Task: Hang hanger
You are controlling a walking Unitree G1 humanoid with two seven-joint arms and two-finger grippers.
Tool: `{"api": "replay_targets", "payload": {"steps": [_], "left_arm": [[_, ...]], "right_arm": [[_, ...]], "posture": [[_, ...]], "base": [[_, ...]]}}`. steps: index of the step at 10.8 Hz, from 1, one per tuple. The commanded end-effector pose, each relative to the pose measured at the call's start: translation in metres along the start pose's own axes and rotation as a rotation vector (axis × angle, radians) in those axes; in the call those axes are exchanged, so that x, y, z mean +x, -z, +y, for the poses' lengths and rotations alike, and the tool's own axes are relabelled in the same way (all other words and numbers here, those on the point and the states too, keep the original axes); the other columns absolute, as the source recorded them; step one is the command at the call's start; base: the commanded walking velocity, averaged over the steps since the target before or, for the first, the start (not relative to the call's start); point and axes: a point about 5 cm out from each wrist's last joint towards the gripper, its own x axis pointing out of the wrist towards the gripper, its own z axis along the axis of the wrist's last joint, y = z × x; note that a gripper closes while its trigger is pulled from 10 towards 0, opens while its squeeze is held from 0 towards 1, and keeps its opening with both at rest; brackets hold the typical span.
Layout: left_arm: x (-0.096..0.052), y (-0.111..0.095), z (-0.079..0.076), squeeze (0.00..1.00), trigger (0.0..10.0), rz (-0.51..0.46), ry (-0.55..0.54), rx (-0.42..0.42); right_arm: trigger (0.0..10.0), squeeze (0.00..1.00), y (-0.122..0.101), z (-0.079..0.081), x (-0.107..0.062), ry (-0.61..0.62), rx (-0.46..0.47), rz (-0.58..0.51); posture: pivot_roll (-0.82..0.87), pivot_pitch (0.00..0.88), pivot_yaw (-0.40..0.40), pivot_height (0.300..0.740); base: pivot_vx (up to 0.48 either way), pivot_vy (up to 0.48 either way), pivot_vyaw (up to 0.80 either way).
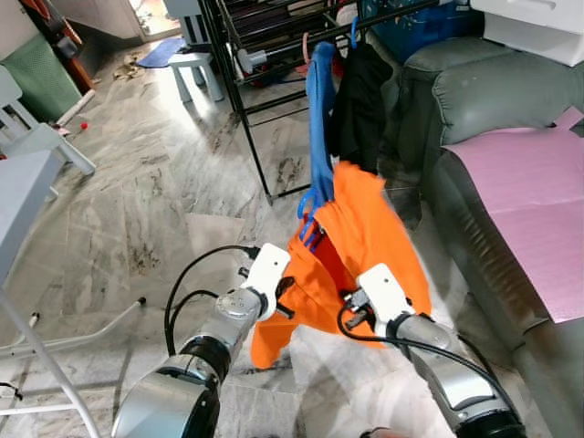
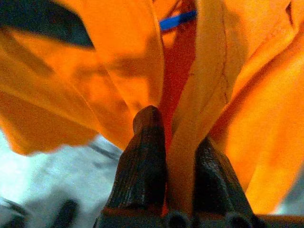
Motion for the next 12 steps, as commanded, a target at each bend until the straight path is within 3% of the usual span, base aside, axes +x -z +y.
{"api": "replay_targets", "payload": {"steps": [1,3,5,7,8,10,12], "left_arm": [[-0.002,-0.008,0.013,0.0,10.0,-0.034,-0.051,-0.008],[-0.002,-0.008,0.014,0.0,10.0,-0.034,-0.051,-0.007],[-0.003,-0.007,0.015,0.0,10.0,-0.028,-0.044,0.01],[-0.004,-0.007,0.02,0.0,10.0,-0.024,-0.047,0.035],[-0.006,-0.009,0.023,0.0,10.0,-0.023,-0.02,0.114],[-0.008,-0.015,0.018,0.0,10.0,-0.056,0.165,0.248],[-0.016,-0.019,0.014,0.0,10.0,-0.085,0.385,0.443]], "right_arm": [[10.0,1.0,0.018,0.016,0.0,-0.057,-0.08,0.064],[10.0,1.0,0.03,0.023,-0.006,-0.096,-0.166,0.089],[10.0,1.0,0.045,0.013,-0.02,-0.134,-0.208,0.14],[10.0,1.0,0.067,0.004,-0.037,-0.174,-0.316,0.219],[10.0,1.0,0.063,-0.002,-0.046,-0.191,-0.334,0.177],[10.0,1.0,0.053,-0.023,-0.061,-0.149,-0.377,0.125],[10.0,1.0,0.028,-0.063,-0.08,-0.002,-0.453,0.028]], "posture": [[-0.23,0.085,0.172,0.74],[-0.24,0.094,0.178,0.74],[-0.24,0.095,0.188,0.74],[-0.24,0.095,0.195,0.74],[-0.24,0.098,0.201,0.74],[-0.24,0.104,0.203,0.74],[-0.24,0.108,0.206,0.74]], "base": [[0.0,0.0,0.0],[0.0,0.0,0.0],[0.0,0.0,0.0],[0.0,0.0,0.0],[0.0,0.0,0.0],[0.0,0.0,0.0],[0.0,0.0,0.0]]}}
